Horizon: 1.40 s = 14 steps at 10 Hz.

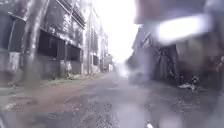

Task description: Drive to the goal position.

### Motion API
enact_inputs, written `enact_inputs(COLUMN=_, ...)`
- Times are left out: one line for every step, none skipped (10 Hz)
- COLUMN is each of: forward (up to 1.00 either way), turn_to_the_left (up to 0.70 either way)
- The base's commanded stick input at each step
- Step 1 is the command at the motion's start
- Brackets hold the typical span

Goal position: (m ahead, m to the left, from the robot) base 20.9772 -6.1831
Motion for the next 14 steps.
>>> enact_inputs(forward=0.5, turn_to_the_left=0.02)
enact_inputs(forward=0.5, turn_to_the_left=0.02)
enact_inputs(forward=0.5, turn_to_the_left=0.02)
enact_inputs(forward=0.5, turn_to_the_left=0.02)
enact_inputs(forward=0.5, turn_to_the_left=0.02)
enact_inputs(forward=0.5, turn_to_the_left=0.02)
enact_inputs(forward=0.5, turn_to_the_left=0.02)
enact_inputs(forward=0.5, turn_to_the_left=0.02)
enact_inputs(forward=0.5, turn_to_the_left=0.02)
enact_inputs(forward=0.5, turn_to_the_left=0.02)
enact_inputs(forward=0.5, turn_to_the_left=0.02)
enact_inputs(forward=0.5, turn_to_the_left=0.02)
enact_inputs(forward=0.5, turn_to_the_left=0.02)
enact_inputs(forward=0.5, turn_to_the_left=0.02)
